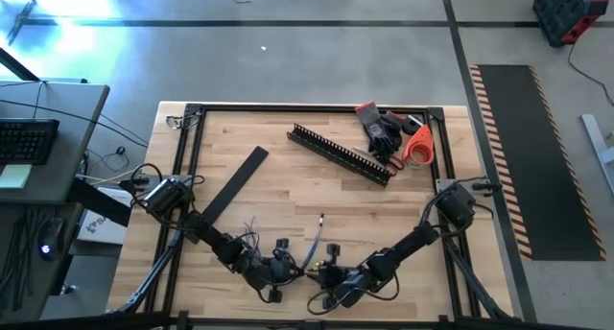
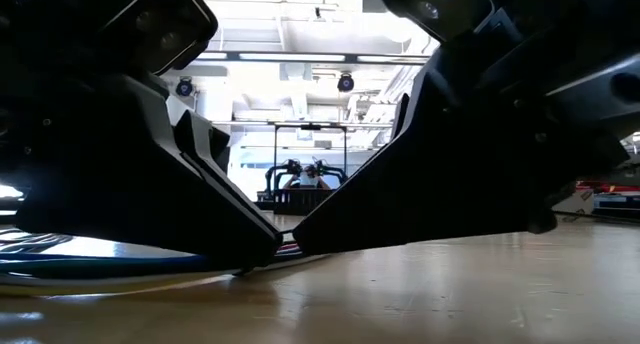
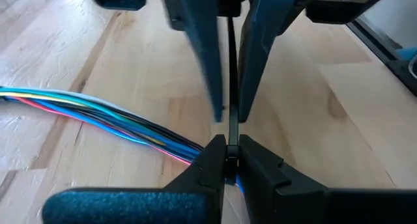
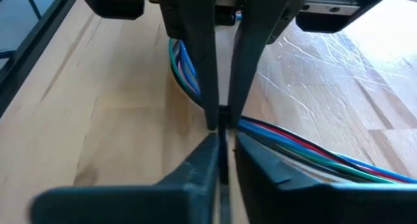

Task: Ziptie cables
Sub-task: Wrap the black zip tie on the cables

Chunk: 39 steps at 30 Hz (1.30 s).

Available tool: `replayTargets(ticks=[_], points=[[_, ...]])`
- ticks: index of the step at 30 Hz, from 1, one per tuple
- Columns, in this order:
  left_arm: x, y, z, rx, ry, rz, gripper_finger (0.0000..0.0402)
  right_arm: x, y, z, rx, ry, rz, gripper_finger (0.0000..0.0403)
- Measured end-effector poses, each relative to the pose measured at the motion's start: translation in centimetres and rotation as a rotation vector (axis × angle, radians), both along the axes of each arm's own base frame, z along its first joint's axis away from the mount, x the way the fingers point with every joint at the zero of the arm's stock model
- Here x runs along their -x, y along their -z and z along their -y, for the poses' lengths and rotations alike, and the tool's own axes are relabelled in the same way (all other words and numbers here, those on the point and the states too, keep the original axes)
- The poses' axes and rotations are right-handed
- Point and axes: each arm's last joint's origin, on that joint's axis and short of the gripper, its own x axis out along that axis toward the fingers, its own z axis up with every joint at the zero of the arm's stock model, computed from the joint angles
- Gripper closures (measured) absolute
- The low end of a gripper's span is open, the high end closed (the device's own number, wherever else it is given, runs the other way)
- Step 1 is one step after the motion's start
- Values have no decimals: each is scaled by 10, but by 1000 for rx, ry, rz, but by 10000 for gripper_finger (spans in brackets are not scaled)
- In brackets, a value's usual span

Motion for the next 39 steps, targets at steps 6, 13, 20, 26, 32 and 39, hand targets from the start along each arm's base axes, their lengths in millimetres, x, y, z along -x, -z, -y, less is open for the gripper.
replayTargets(ticks=[6,13,20,26,32,39], points=[[0,0,0,7,-3,0,346,0,0,0,-11,7,1,399],[0,0,0,15,-2,-2,289,0,0,0,-6,4,0,401],[0,0,0,19,-11,-1,325,1,0,-1,-4,3,0,402],[0,0,-1,3,-22,5,390,4,0,-5,7,5,8,403],[3,-1,3,-19,-19,2,390,14,3,-12,8,21,-28,401],[10,-4,3,-61,-57,-40,392,37,7,-20,45,102,-88,401]])
